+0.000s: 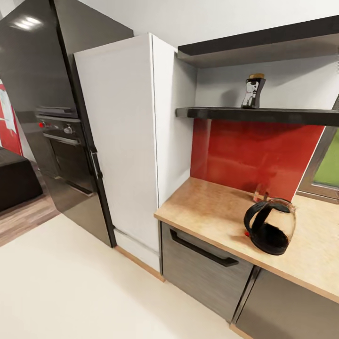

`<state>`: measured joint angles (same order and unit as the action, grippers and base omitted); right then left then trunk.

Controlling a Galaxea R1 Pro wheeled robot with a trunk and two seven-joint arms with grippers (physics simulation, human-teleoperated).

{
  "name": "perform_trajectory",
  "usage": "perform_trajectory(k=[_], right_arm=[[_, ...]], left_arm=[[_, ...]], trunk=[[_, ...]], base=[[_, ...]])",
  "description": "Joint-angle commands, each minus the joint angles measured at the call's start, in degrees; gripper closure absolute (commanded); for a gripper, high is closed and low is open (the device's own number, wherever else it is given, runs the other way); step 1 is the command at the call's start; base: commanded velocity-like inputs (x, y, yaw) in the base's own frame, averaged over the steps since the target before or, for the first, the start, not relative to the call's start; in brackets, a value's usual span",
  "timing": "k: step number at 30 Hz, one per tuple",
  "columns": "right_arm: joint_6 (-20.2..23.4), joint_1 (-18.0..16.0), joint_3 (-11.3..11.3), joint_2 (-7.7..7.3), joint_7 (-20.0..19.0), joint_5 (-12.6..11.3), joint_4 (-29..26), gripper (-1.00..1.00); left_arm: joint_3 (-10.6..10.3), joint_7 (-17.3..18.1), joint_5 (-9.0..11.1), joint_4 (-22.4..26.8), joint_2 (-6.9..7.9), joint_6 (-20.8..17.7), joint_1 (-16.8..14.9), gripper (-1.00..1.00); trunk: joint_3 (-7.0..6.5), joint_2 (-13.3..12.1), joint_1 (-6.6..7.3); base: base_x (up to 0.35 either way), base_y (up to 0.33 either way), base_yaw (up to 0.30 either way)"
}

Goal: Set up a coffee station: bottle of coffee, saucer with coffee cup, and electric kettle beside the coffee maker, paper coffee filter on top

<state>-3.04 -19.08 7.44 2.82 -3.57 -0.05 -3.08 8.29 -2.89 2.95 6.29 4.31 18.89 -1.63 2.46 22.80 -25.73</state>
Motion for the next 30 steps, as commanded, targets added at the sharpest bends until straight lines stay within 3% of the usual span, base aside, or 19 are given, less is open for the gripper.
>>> perform_trajectory(k=[1,21,30], right_arm=[[-0.22,-0.08,0.30,0.00,-0.03,0.00,0.10,-1.00],[-0.22,-0.08,0.26,-0.01,-0.03,-0.03,0.09,-1.00],[-0.22,-0.08,0.29,-0.01,-0.03,-0.02,0.08,-1.00]], left_arm=[[-0.03,0.01,0.30,-0.05,0.00,0.18,-0.04,-1.00],[-0.03,0.00,0.30,-0.05,0.00,0.18,-0.04,-1.00],[-0.03,0.00,0.30,-0.05,0.00,0.18,-0.04,-1.00]], trunk=[[0.13,0.12,-0.06],[0.13,0.12,-0.06],[0.13,0.12,-0.06]], base=[[0.236,0.271,-0.258],[0.236,0.253,-0.266],[0.125,0.226,-0.267]])
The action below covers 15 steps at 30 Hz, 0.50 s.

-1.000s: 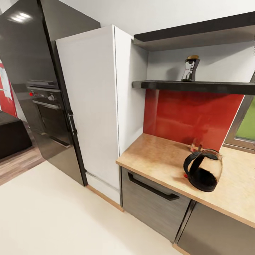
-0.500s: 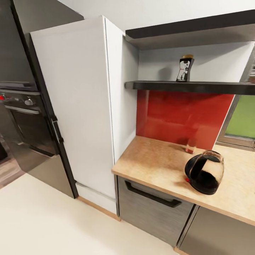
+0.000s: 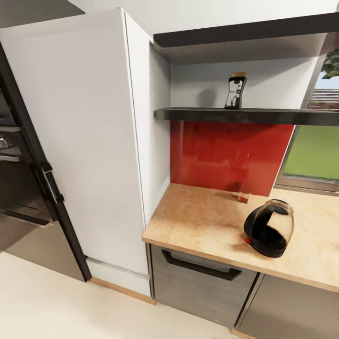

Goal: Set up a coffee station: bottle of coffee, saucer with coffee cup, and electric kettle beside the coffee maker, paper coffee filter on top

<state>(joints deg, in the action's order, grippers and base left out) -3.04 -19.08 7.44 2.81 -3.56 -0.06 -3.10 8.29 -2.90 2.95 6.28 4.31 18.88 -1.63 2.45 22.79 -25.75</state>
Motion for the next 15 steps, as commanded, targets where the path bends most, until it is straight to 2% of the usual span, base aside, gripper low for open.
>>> perform_trajectory(k=[1,15], right_arm=[[-0.21,-0.08,0.30,0.00,-0.05,-0.02,0.10,-1.00],[-0.21,-0.08,0.30,0.00,-0.05,-0.03,0.08,-1.00]], left_arm=[[-0.02,0.00,0.30,-0.04,0.00,0.19,-0.04,-1.00],[-0.02,0.00,0.30,-0.04,0.00,0.19,-0.04,-1.00]], trunk=[[0.13,0.13,-0.04],[0.13,0.13,-0.04]], base=[[0.017,0.065,-0.267],[0.001,0.004,-0.267]])
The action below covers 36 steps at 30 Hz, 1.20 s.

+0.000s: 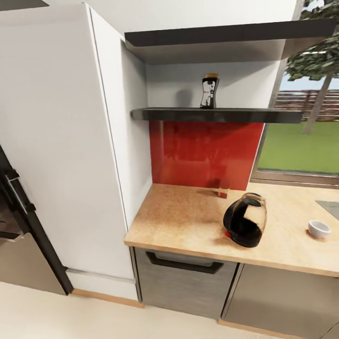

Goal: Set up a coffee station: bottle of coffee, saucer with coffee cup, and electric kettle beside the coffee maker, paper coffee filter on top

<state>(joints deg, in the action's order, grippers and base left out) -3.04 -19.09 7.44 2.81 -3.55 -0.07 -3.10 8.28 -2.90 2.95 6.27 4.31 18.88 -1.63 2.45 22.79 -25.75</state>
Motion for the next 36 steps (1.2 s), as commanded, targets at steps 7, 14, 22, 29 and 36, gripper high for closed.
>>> perform_trajectory(k=[7,14,22,29,36], right_arm=[[-0.20,-0.07,0.29,0.00,-0.06,0.02,0.10,-1.00],[-0.18,-0.07,0.29,0.00,-0.06,-0.01,0.11,-1.00],[-0.21,-0.07,0.29,0.00,0.01,0.02,0.11,-1.00],[-0.27,-0.07,0.42,0.00,-0.10,0.07,0.04,-1.00],[-0.38,-0.07,0.52,0.00,-0.06,0.16,0.03,-1.00]], left_arm=[[-0.02,0.00,0.30,-0.03,0.00,0.19,-0.04,-1.00],[-0.02,0.00,0.30,-0.03,0.00,0.19,-0.04,-1.00],[-0.02,0.00,0.30,-0.03,0.00,0.19,-0.04,-1.00],[-0.05,0.00,0.30,-0.03,0.00,0.19,-0.04,-1.00],[-0.07,0.02,0.22,-0.03,-0.05,0.19,-0.04,-1.00]], trunk=[[0.13,0.13,-0.03],[0.13,0.13,-0.03],[0.13,0.13,-0.03],[0.13,0.13,-0.03],[0.13,0.13,-0.03]], base=[[-0.173,0.076,-0.267],[-0.236,0.137,-0.267],[-0.020,0.009,-0.267],[-0.147,0.000,-0.112],[-0.072,0.000,-0.003]])
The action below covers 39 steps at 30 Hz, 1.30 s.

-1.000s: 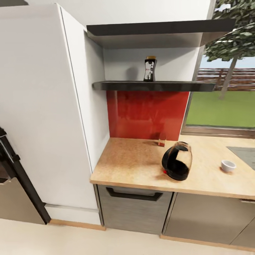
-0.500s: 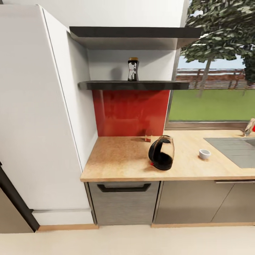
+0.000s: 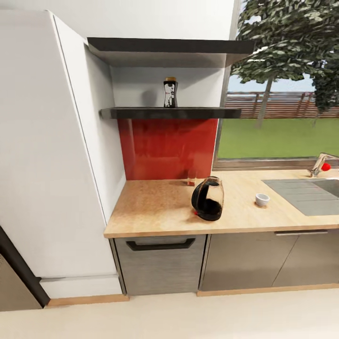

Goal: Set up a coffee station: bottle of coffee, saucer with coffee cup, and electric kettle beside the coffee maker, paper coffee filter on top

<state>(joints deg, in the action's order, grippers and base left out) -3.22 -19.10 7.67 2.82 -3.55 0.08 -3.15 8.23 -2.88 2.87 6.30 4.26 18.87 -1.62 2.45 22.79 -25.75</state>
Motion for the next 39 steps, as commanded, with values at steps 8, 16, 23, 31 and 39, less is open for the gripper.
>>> perform_trajectory(k=[8,16,23,31,39], right_arm=[[-0.34,-0.06,0.23,-1.92,0.11,0.00,-0.34,-1.00],[-0.94,-0.06,0.34,-7.72,0.19,0.08,0.25,-1.00],[-0.91,-0.06,0.27,-7.13,0.16,0.04,0.35,-1.00],[-0.91,-0.06,0.22,-7.09,0.12,-0.08,0.34,-1.00],[-0.91,-0.06,0.24,-7.09,0.12,0.03,0.40,-1.00]], left_arm=[[-1.51,0.65,-6.98,23.75,-3.10,1.15,-5.61,-1.00],[-9.52,0.23,-7.84,44.56,-9.62,-0.50,-18.91,-1.00],[-22.97,-5.54,-7.83,57.71,-13.56,-18.66,-30.80,-1.00],[-34.03,-14.12,2.86,60.03,-14.26,-40.43,-62.12,-1.00],[-34.09,-20.43,22.44,35.65,-14.26,-45.94,-97.64,-1.00]], trunk=[[0.13,0.12,-0.03],[0.13,0.12,-0.03],[0.13,0.12,-0.03],[0.13,0.12,-0.03],[0.13,0.12,-0.03]], base=[[-0.001,0.000,-0.021],[0.000,0.000,0.000],[0.000,0.000,0.000],[0.000,0.000,0.000],[0.000,0.000,0.000]])
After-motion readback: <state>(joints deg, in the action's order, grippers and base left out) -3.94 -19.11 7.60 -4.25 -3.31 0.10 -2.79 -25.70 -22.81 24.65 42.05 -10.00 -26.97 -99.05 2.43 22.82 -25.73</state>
